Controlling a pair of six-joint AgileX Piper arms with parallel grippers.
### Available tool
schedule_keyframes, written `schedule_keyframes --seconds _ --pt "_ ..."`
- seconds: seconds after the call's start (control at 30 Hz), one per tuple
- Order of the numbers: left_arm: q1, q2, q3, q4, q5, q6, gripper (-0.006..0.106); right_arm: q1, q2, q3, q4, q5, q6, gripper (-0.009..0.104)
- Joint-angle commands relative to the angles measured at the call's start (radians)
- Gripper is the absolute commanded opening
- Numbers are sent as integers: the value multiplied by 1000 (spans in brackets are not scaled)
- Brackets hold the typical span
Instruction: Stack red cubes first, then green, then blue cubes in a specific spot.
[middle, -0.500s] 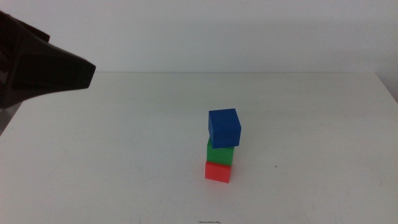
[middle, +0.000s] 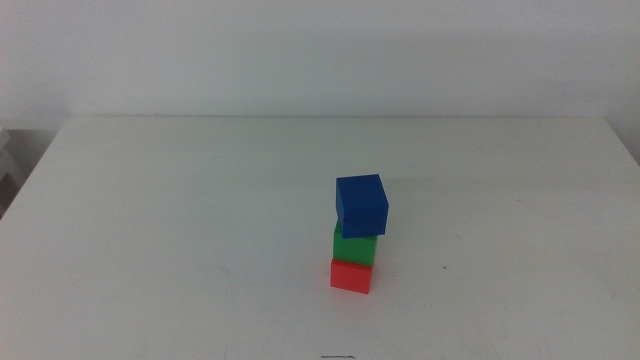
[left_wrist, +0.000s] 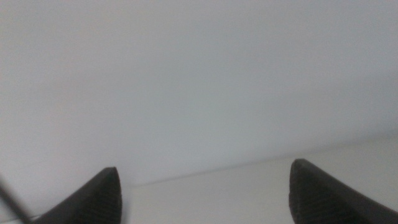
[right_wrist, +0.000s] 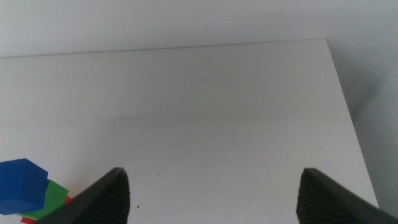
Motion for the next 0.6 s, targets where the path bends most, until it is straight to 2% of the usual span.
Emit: schedule_keyframes --seconds 0.0,0.2,0.57 --pt "42 -43 42 54 -143 -88 91 -6 -12 -23 -20 -66 -13 85" --pt "115 -108 132 2 -133 -88 91 -6 -12 -23 -20 -66 -13 85" --pt "123 -151 149 -1 -124 -88 91 -6 -12 -23 -19 -66 -13 85"
